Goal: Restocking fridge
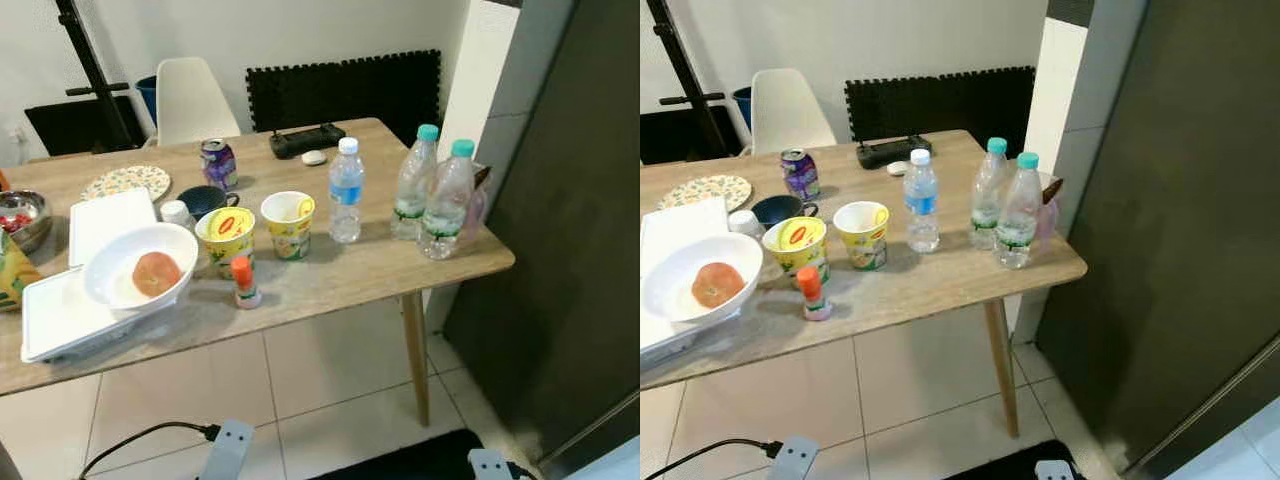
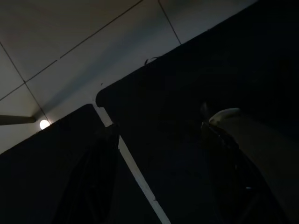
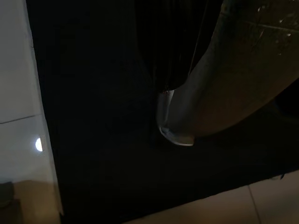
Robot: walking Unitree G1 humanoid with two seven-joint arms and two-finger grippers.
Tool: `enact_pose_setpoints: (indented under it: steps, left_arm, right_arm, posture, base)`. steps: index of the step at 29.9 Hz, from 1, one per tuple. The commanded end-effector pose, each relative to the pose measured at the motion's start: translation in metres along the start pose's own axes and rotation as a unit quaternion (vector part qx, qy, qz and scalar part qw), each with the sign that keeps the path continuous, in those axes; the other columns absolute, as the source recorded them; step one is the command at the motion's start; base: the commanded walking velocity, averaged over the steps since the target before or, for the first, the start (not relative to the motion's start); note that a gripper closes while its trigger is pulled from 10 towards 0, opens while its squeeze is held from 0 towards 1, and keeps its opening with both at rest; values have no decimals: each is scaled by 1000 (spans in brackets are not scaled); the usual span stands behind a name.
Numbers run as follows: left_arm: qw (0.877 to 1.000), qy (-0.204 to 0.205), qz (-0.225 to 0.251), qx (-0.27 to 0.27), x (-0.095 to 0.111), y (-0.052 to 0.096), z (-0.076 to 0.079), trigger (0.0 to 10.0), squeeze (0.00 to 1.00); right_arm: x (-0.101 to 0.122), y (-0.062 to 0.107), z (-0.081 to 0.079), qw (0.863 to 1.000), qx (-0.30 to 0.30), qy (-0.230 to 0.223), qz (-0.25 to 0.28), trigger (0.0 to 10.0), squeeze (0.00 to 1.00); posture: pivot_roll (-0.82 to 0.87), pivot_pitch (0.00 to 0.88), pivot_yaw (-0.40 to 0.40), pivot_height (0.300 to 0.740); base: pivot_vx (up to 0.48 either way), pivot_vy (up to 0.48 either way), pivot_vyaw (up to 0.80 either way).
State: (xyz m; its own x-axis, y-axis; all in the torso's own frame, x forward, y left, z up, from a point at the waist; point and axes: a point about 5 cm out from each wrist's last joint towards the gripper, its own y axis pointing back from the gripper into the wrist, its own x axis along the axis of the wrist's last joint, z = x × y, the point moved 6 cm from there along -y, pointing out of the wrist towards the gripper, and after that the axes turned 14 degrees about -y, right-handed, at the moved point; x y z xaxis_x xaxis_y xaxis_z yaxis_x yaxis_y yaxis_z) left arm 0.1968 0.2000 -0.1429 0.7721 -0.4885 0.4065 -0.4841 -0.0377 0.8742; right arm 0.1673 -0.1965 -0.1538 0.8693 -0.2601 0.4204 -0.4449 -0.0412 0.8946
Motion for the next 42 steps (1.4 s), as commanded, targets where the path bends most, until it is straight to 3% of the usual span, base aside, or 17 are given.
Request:
enact_pose_setpoints:
  steps: [1,7,14,16,17,20,21,22,25,26,27,30,31,35,36,41,42]
  left_arm:
    - [1000,-5,-4,-5,-2,0,3,10000,0]
    - [1000,1,-6,-1,-3,0,1,10000,0]
    - [1000,3,-5,-2,-3,0,2,10000,0]
    - [1000,5,-4,-2,-3,0,2,10000,0]
    - [1000,5,-4,-2,-3,0,2,10000,0]
    - [1000,6,-3,-3,-3,0,3,10000,0]
    - [1000,6,-3,-3,-3,0,3,10000,0]
    - [1000,7,-2,-3,-2,0,3,10000,0]
    - [1000,8,-2,-4,-2,0,3,10000,0]
    - [1000,9,-2,-4,-2,0,3,10000,0]
    - [1000,9,-2,-4,-2,0,3,10000,0]
    - [1000,11,-2,-5,-3,0,4,10000,0]
    - [1000,11,-2,-5,-3,0,4,10000,0]
    - [1000,11,-3,-5,-3,0,4,10000,0]
    - [1000,11,-3,-5,-3,0,4,10000,0]
    - [1000,13,-4,-6,-5,0,5,10000,0]
    - [1000,13,-4,-6,-5,0,5,10000,0]
  right_arm:
    - [8,0,4,1000,-6,-13,15,10000,0]
    - [36,2,9,998,-7,-18,61,10000,0]
    - [80,4,-3,993,22,8,119,10000,0]
    - [131,13,-14,982,51,3,184,10000,0]
    - [131,13,-14,982,51,3,184,10000,0]
    - [175,26,-26,967,84,12,242,10000,31]
    - [175,26,-26,967,84,12,242,10000,31]
    - [189,32,-33,959,105,20,263,10000,922]
    - [206,41,-43,947,133,35,291,10000,1000]
    - [220,51,-54,932,171,49,315,10000,1000]
    - [220,51,-54,932,171,49,315,10000,1000]
    - [232,71,-76,900,276,77,330,10000,1000]
    - [232,71,-76,900,276,77,330,10000,1000]
    - [226,95,-93,856,386,145,311,10000,1000]
    - [226,95,-93,856,386,145,311,10000,1000]
    - [246,144,-105,783,486,158,354,10000,1000]
    - [246,144,-105,783,486,158,354,10000,1000]
  posture:
    - [-32,0,28,740]
    - [-34,0,31,740]
    - [-34,0,31,740]
    - [-37,0,30,740]
    - [-37,0,30,740]
    - [-36,0,28,740]
    - [-36,0,28,740]
    - [-35,0,26,740]
    - [-35,0,25,740]
    - [-34,0,25,740]
    - [-34,0,25,740]
    - [-32,0,26,740]
    - [-32,0,26,740]
    - [-30,0,22,740]
    - [-30,0,22,740]
    - [-30,0,21,740]
    - [-30,0,21,740]
  base:
    - [0,-461,0]
    - [0,-178,0]
    - [0,0,0]
    - [0,0,0]
    - [0,0,0]
    - [0,0,0]
    - [0,0,0]
    - [0,0,0]
    - [0,0,0]
    - [0,0,0]
    - [0,0,0]
    - [0,0,0]
    - [0,0,0]
    - [0,0,0]
    - [0,0,0]
    - [0,0,0]
    - [0,0,0]
